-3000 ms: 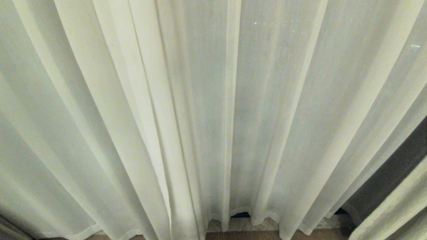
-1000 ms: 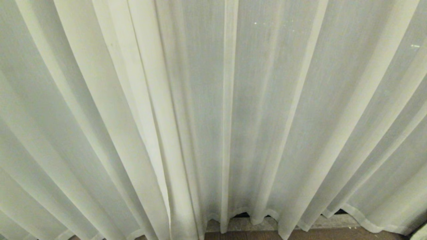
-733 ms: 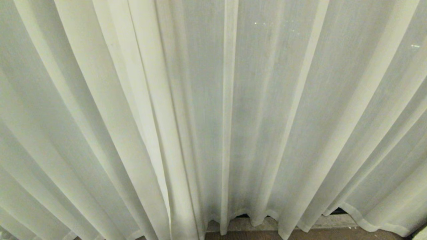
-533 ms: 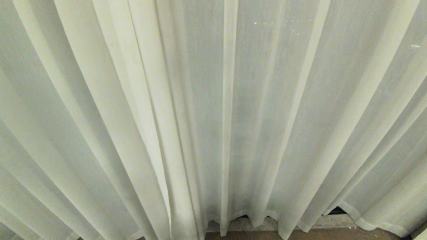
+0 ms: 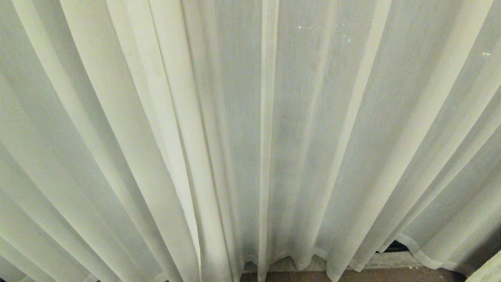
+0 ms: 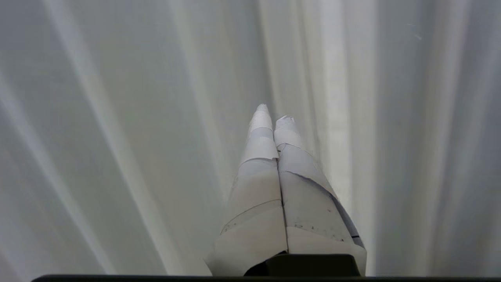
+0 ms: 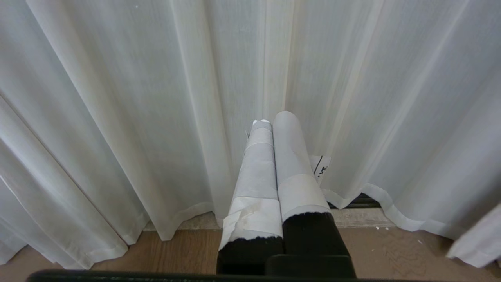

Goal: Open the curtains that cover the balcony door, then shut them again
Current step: Pull the outer curtains open on both sides

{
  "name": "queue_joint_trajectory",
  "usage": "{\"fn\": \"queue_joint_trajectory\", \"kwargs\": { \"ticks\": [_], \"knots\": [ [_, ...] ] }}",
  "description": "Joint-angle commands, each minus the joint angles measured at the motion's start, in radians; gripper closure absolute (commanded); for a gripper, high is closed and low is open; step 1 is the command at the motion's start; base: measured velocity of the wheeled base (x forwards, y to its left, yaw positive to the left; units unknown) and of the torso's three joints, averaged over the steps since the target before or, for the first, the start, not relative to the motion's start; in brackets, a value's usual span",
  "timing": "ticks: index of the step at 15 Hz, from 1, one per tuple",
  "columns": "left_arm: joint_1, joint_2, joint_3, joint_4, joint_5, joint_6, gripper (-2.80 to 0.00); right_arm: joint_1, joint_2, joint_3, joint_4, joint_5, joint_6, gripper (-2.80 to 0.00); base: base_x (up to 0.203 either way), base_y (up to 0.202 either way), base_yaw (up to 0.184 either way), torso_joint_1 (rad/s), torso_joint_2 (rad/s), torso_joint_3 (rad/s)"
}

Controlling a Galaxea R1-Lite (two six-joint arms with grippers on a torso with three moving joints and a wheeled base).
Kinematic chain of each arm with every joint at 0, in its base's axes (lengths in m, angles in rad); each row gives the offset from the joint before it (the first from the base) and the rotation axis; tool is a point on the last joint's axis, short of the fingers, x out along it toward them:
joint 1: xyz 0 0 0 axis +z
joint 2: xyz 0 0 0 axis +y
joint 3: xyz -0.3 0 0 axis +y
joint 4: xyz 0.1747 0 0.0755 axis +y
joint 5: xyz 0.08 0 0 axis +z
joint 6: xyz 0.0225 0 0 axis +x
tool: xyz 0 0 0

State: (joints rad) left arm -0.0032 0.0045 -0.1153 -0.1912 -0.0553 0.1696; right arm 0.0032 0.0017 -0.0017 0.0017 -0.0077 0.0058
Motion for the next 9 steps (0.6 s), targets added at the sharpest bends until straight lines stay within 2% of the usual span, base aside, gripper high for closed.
{"fn": "queue_joint_trajectory", "kwargs": {
  "ticks": [1, 4, 9],
  "knots": [
    [0.000, 0.041, -0.079, 0.091, -0.031, 0.000, 0.00, 0.001, 0.000, 0.000, 0.000, 0.000, 0.000, 0.00, 0.000, 0.000, 0.000, 0.000, 0.00, 0.000],
    [-0.019, 0.244, -0.170, 0.078, -0.065, -0.003, 0.00, 0.000, 0.000, 0.000, 0.000, 0.000, 0.000, 0.00, 0.000, 0.000, 0.000, 0.000, 0.00, 0.000],
    [-0.103, 0.550, -0.343, 0.022, -0.087, -0.023, 0.00, 0.000, 0.000, 0.000, 0.000, 0.000, 0.000, 0.00, 0.000, 0.000, 0.000, 0.000, 0.00, 0.000]
  ]
}}
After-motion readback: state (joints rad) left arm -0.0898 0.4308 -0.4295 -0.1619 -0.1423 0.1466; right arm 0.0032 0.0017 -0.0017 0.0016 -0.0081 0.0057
